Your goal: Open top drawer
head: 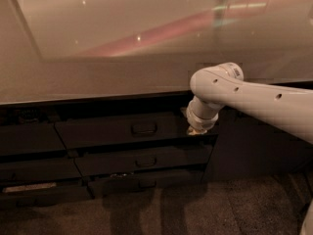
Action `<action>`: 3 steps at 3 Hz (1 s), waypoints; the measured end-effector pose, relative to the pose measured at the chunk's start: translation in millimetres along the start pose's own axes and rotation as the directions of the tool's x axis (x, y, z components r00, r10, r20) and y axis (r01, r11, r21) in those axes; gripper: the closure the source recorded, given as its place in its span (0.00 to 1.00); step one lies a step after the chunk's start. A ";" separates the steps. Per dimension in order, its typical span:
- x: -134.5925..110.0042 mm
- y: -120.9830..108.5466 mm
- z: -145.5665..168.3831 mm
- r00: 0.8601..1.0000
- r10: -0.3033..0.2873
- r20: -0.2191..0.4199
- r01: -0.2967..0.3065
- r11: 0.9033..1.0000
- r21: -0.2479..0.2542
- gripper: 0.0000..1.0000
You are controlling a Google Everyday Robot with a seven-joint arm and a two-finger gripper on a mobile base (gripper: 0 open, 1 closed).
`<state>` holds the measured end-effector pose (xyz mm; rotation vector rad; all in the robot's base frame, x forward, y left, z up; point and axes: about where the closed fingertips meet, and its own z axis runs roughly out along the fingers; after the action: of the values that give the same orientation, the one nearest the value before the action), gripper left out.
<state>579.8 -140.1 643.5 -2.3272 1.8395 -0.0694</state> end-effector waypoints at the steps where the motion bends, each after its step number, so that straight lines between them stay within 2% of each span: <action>1: -0.6 0.5 -0.4 1.000 -0.002 0.000 0.002 1.000 -0.002 1.00; 3: -1.3 0.7 -0.3 1.000 -0.005 0.001 0.005 1.000 -0.003 1.00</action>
Offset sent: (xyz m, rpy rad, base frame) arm -0.0533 0.0245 -0.0408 -0.0025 0.0282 0.0860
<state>578.7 -139.0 643.8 -2.3341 1.8342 -0.0660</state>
